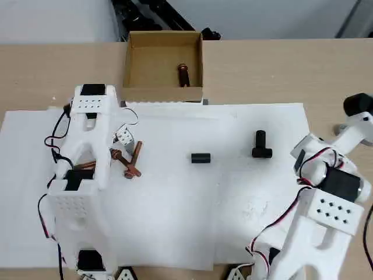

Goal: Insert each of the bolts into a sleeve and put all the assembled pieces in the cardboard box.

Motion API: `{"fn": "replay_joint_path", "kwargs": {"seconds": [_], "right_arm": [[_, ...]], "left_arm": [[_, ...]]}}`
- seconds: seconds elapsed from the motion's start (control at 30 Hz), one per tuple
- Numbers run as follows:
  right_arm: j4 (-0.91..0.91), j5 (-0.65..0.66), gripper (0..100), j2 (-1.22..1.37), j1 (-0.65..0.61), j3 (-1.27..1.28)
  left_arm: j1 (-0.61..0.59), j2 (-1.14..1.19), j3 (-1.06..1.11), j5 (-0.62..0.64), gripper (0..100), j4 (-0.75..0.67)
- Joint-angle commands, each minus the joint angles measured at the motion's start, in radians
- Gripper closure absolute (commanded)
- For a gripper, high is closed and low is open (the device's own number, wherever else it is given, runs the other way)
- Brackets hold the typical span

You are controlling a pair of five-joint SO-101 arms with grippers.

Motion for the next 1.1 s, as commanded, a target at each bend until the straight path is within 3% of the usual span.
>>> {"fn": "replay_joint_path", "kwargs": {"seconds": [0.0, 0.43, 0.67, 1.07], "right_arm": [[0.002, -0.005, 99.5, -0.031, -0.008, -0.028], [0.002, -0.006, 99.5, -0.028, -0.012, -0.028], [-0.001, -0.006, 99.5, -0.028, -0.012, -0.028], [-0.002, -0.008, 99.5, -0.028, -0.013, -0.028]], "left_arm": [[0.041, -0.02, 0.002, 0.002, 76, 0.02], [0.118, -0.009, 0.053, 0.002, 76, 0.017], [0.123, -0.009, 0.053, 0.006, 94, 0.015], [0.049, -0.025, -0.01, -0.003, 96, 0.017]]}}
